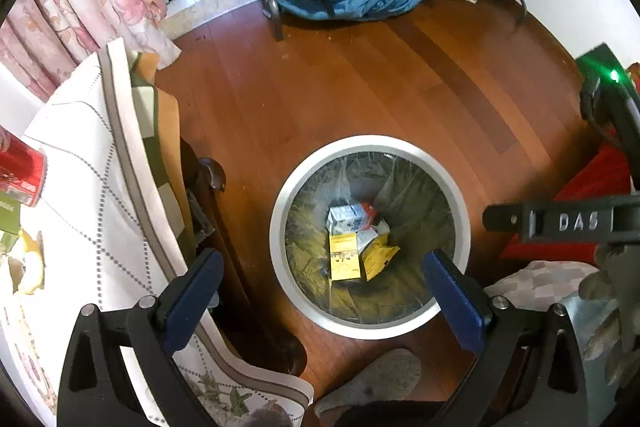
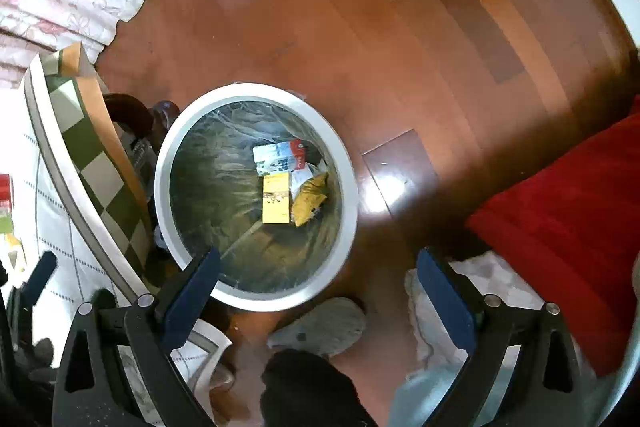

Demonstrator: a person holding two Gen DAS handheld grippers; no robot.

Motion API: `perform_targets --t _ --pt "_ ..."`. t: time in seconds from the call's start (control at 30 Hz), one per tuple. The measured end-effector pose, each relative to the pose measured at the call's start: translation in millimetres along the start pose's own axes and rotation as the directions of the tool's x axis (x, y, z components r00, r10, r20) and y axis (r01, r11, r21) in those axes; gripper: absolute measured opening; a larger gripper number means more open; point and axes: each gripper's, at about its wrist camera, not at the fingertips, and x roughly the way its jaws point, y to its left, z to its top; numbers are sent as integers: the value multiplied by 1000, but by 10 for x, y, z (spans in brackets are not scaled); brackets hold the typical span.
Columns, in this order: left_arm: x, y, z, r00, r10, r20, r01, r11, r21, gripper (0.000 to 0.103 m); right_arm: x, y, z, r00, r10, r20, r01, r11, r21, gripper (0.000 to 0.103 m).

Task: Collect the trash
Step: 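Carry the carton and card over the bin and open both grippers, then move both tools back toward the table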

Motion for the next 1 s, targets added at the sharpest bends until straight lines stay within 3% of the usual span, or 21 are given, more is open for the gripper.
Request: perform_targets --t 0.33,0.6,0.73,0.83,1.0 --pt "-660 236 -37 995 10 98 -7 1000 -23 103 -621 205 -396 993 -42 107 44 999 -23 100" --pt "-1309 574 -88 981 15 193 -3 998 -60 103 -1486 655 -768 962 5 273 14 998 -67 100" --pt "-1740 1107 -138 964 46 261 -11 991 -132 103 -1848 1138 -937 936 77 343 -33 991 -132 100" --pt "-1965 1710 -280 953 114 282 -48 972 -230 103 -1941 1669 -1029 926 151 347 -87 977 -194 100" --pt "-1908 2791 -766 946 262 192 -175 909 -378 103 -1577 2733 -1106 940 221 261 -139 944 -300 100"
